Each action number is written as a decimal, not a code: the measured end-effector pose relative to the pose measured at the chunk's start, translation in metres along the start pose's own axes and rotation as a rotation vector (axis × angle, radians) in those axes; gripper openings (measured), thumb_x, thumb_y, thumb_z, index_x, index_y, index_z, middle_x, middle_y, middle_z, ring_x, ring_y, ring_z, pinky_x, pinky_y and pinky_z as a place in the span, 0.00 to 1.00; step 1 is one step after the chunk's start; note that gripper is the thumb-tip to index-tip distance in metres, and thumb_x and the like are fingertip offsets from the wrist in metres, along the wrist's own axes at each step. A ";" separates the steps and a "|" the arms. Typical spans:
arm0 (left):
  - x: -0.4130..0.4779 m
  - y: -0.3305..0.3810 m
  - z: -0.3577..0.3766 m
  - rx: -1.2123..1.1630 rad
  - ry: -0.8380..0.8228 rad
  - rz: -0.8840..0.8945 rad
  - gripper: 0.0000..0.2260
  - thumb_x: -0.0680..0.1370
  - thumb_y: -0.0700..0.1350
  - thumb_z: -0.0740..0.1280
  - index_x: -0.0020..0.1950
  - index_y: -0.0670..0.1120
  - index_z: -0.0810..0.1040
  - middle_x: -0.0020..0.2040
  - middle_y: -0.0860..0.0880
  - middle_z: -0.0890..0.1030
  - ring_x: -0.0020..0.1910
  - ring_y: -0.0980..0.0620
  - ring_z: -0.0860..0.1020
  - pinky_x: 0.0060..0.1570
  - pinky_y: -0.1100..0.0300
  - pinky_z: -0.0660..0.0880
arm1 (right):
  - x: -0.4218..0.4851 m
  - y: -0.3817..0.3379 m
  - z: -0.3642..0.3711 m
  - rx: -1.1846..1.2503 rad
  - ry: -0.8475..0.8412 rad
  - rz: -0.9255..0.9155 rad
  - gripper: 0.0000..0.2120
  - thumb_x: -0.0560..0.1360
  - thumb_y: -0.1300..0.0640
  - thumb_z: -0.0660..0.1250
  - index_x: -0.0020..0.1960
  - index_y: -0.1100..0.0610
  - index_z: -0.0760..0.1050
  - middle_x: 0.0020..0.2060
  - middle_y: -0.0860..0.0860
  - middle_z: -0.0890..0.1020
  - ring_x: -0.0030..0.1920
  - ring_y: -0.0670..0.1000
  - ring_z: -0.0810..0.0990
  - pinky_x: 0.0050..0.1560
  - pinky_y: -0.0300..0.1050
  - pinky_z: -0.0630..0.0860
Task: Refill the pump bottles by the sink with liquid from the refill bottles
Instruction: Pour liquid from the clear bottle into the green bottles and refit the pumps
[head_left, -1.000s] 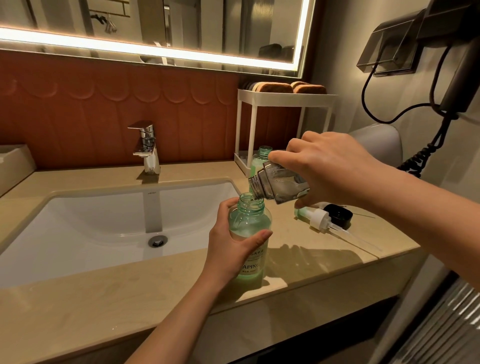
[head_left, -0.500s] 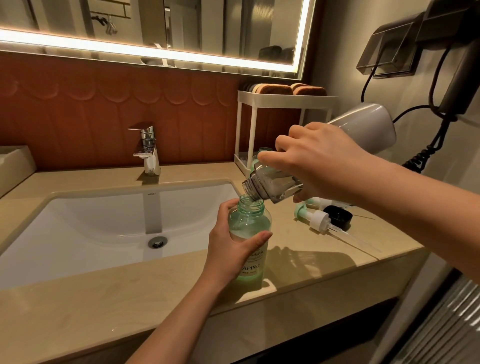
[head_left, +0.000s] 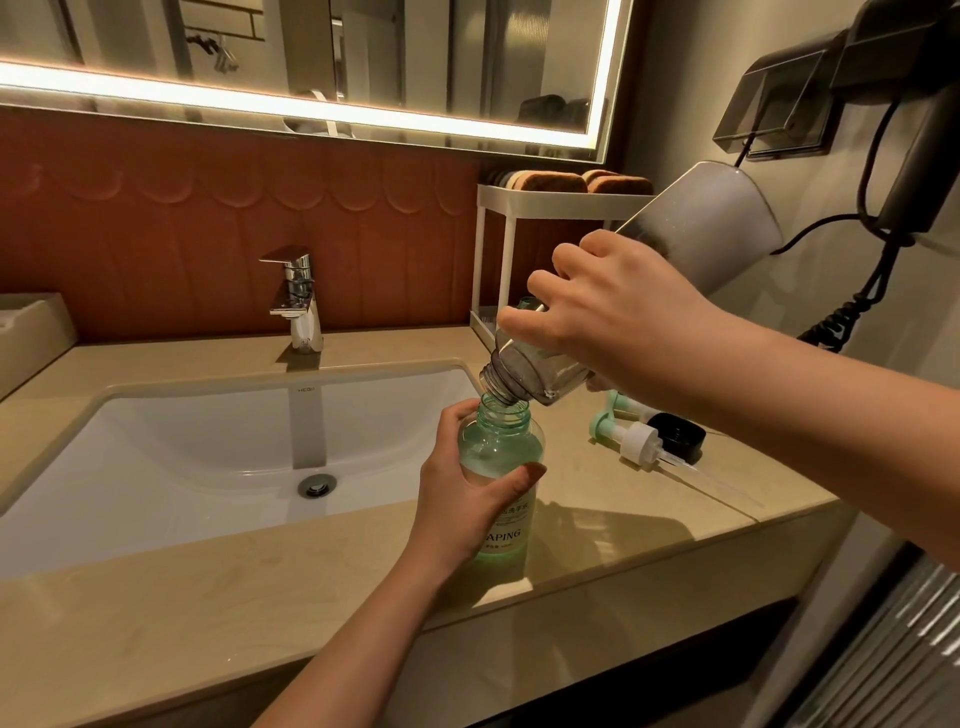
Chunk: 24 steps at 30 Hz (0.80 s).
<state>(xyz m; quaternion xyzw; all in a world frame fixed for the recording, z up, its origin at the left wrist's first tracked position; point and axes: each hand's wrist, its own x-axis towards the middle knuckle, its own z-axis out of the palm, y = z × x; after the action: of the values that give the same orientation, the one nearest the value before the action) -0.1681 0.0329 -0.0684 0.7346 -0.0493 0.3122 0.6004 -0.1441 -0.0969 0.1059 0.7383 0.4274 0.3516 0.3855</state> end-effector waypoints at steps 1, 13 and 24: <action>0.000 0.000 0.000 0.001 0.000 0.000 0.25 0.61 0.50 0.74 0.55 0.56 0.68 0.52 0.59 0.77 0.49 0.68 0.76 0.46 0.75 0.71 | 0.000 -0.001 0.000 -0.001 -0.001 -0.001 0.25 0.75 0.56 0.65 0.68 0.55 0.59 0.54 0.58 0.73 0.51 0.57 0.72 0.47 0.49 0.67; -0.001 0.002 0.000 0.004 -0.003 -0.011 0.29 0.61 0.52 0.76 0.58 0.53 0.67 0.53 0.59 0.76 0.49 0.68 0.76 0.46 0.75 0.71 | -0.006 -0.004 0.005 0.011 0.027 0.021 0.29 0.75 0.56 0.65 0.70 0.55 0.55 0.56 0.58 0.73 0.53 0.58 0.71 0.50 0.50 0.68; -0.003 0.002 -0.001 0.013 -0.007 -0.017 0.32 0.60 0.58 0.75 0.59 0.54 0.67 0.55 0.57 0.76 0.53 0.64 0.75 0.51 0.72 0.72 | -0.019 -0.004 0.033 0.263 -0.033 0.134 0.44 0.66 0.36 0.68 0.72 0.51 0.50 0.60 0.54 0.72 0.55 0.53 0.71 0.52 0.47 0.69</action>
<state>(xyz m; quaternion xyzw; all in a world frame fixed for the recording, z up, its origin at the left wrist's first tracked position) -0.1717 0.0326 -0.0675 0.7401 -0.0430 0.3047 0.5980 -0.1247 -0.1216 0.0836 0.8149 0.4131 0.3054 0.2683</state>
